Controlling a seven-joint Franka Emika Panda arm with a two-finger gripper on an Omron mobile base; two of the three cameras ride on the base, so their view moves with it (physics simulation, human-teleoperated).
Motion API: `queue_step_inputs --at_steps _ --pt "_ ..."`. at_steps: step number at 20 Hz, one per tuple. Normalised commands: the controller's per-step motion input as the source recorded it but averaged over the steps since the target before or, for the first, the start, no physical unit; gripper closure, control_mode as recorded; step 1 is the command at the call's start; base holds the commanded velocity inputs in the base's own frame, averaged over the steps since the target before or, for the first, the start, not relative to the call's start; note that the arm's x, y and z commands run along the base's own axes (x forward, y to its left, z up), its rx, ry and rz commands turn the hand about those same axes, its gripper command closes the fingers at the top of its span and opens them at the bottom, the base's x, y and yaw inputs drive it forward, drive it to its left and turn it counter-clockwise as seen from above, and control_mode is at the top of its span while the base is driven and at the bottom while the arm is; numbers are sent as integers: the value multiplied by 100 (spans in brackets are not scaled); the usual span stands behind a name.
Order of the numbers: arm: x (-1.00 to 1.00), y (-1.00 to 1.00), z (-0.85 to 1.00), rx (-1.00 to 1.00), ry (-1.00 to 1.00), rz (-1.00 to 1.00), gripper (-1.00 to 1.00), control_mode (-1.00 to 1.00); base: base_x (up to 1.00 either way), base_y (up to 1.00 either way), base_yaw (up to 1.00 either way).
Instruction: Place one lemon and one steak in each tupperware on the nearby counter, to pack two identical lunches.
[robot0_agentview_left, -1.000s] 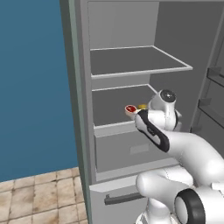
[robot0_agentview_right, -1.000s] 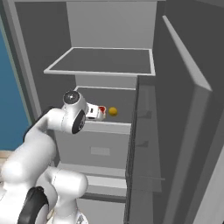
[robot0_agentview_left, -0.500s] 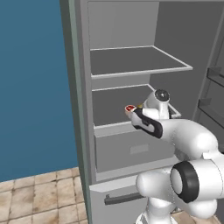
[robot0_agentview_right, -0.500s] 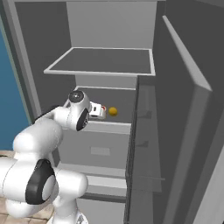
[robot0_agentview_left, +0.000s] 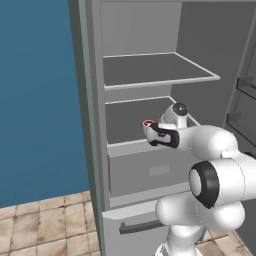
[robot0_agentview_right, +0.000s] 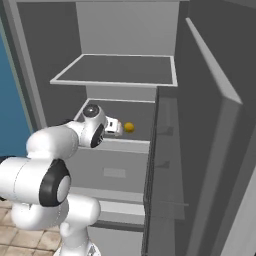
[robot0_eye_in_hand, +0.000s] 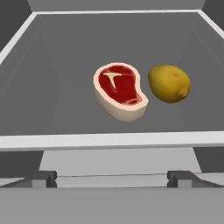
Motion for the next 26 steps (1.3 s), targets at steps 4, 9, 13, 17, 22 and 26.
queue_step_inputs --at_steps 4,9,13,17,22,26 --pt "26 -4 -19 0 0 0 -100 -100 0 0 0" --pt "22 -8 -17 0 0 0 -100 -100 0 0 0" --pt "23 -7 -15 0 0 0 -100 -100 0 0 0" --pt "24 -8 -14 0 0 0 -100 -100 0 0 0" --pt "23 -7 -14 0 0 0 -100 -100 0 0 0" --pt "22 -9 -12 0 0 0 -100 -100 0 0 0"
